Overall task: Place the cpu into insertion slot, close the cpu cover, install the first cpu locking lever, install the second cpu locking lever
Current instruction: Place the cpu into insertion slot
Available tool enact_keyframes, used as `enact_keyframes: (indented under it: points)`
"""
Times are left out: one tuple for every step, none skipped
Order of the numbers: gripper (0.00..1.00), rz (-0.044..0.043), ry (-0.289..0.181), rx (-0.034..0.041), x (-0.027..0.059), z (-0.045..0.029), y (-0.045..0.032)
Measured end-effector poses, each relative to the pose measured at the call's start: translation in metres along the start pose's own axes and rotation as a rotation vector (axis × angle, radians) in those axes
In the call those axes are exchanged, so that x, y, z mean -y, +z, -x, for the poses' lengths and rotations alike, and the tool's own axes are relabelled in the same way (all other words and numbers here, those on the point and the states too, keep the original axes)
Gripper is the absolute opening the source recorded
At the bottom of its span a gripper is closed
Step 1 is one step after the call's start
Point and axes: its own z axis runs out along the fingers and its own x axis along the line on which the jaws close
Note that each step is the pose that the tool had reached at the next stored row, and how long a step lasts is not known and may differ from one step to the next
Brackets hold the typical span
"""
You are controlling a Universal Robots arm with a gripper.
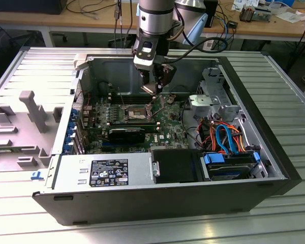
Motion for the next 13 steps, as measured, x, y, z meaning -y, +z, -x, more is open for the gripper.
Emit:
enact_keyframes:
  points:
    - [0.54,0.0000,0.001,0.0000,0.0000,0.0000,0.0000]
    - [0.54,-0.0001,0.001,0.0001,0.0000,0.0000,0.0000]
    - [0.54,-0.0002,0.002,0.0002,0.0000,0.0000,0.0000]
    - [0.54,-0.0002,0.002,0.0002,0.0000,0.0000,0.0000]
    - [0.54,-0.0003,0.003,0.0003,0.0000,0.0000,0.0000]
    - [0.54,-0.0004,0.004,0.0004,0.0000,0.0000,0.0000]
    - [0.54,-0.0005,0.005,0.0005,0.0000,0.0000,0.0000]
    - [0.54,-0.0006,0.005,0.0006,0.0000,0.0000,0.0000]
    - [0.54,-0.0007,0.006,0.0008,0.0000,0.0000,0.0000]
    - [0.54,-0.0008,0.007,0.0009,0.0000,0.0000,0.0000]
    - [0.54,-0.0010,0.008,0.0011,0.0000,0.0000,0.0000]
    - [0.54,-0.0011,0.009,0.0012,0.0000,0.0000,0.0000]
    - [0.54,-0.0013,0.009,0.0014,0.0000,0.0000,0.0000]
